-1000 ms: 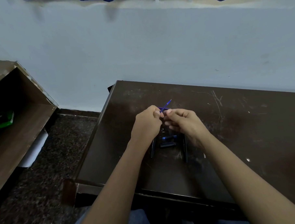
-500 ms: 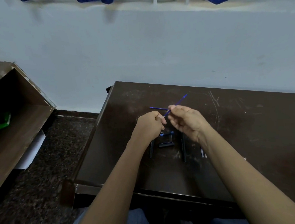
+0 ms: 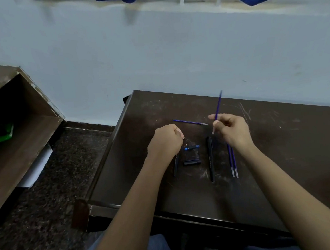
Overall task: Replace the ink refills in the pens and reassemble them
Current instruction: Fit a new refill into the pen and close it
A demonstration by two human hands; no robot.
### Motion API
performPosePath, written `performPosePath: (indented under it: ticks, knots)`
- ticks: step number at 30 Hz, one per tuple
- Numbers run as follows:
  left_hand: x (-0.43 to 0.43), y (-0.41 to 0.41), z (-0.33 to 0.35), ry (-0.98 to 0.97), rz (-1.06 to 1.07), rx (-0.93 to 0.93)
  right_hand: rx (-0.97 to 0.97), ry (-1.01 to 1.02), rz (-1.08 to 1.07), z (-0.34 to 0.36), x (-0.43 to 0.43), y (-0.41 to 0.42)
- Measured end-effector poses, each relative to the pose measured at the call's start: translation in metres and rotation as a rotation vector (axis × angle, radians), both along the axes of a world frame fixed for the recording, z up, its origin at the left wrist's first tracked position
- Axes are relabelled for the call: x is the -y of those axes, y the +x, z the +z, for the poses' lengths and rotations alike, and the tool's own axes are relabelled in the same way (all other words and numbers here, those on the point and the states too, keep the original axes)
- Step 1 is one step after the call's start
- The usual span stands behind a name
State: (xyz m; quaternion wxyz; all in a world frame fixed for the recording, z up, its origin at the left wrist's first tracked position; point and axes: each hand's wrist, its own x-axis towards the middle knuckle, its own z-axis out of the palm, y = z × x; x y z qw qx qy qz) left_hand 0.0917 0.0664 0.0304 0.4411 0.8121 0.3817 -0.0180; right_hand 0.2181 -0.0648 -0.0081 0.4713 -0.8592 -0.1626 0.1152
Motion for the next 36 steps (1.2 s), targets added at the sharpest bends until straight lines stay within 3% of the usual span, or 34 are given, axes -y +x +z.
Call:
performPosePath:
  ticks: [5,7,11,17,36]
  knots:
    - [0.001,-0.002,0.002,0.010,0.013,0.000,0.409,-0.543,0.381,-0.008,-0.030,0.011]
    - [0.002,-0.002,0.002,0.018,0.006,-0.008,0.444,-0.703,0.462,-0.012,-0.044,0.016]
    - [0.002,0.001,0.001,0.017,-0.014,-0.041,0.400,-0.803,0.457,-0.021,-0.057,0.027]
    - [0.000,0.000,-0.001,0.044,-0.032,-0.039,0.392,-0.840,0.426,-0.033,-0.060,0.040]
    - [-0.006,0.005,-0.005,-0.001,-0.041,-0.104,0.350,-0.601,0.281,-0.049,-0.068,0.045]
